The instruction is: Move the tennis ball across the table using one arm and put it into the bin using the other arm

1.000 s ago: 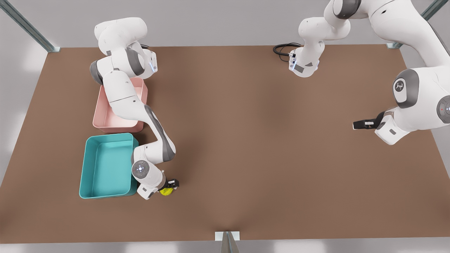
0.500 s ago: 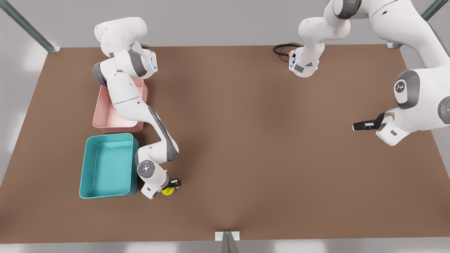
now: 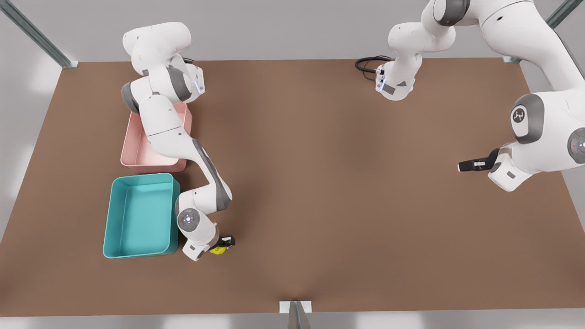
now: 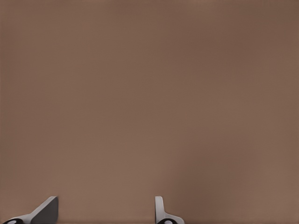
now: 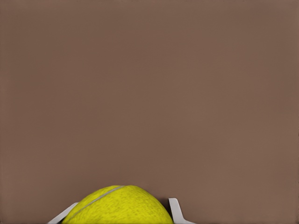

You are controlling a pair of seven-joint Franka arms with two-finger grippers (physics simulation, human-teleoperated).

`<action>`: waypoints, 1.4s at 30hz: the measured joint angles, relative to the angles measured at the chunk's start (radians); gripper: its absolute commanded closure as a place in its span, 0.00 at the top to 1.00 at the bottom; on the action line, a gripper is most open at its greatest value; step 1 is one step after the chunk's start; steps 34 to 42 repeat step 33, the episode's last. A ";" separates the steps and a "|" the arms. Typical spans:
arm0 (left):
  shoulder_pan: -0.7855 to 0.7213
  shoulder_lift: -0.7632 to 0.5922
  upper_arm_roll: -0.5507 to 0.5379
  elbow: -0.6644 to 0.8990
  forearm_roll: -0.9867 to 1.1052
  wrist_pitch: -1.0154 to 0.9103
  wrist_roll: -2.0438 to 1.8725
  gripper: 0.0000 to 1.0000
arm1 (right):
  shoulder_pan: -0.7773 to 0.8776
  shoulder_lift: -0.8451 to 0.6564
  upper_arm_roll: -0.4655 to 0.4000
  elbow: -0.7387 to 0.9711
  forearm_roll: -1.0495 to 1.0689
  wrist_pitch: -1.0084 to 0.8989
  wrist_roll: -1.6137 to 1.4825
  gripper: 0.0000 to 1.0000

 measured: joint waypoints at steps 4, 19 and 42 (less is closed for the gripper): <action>0.000 -0.001 0.000 0.000 0.000 0.002 -0.002 1.00 | -0.017 -0.042 0.007 0.005 0.008 0.001 -0.017 0.60; -0.009 -0.026 -0.021 0.008 0.005 -0.015 -0.008 1.00 | -0.286 -0.382 0.003 -0.258 0.021 -0.321 -0.273 1.00; -0.017 -0.040 -0.047 0.009 0.010 -0.057 -0.034 1.00 | -0.279 -0.857 -0.039 -0.274 0.084 -0.791 -0.237 1.00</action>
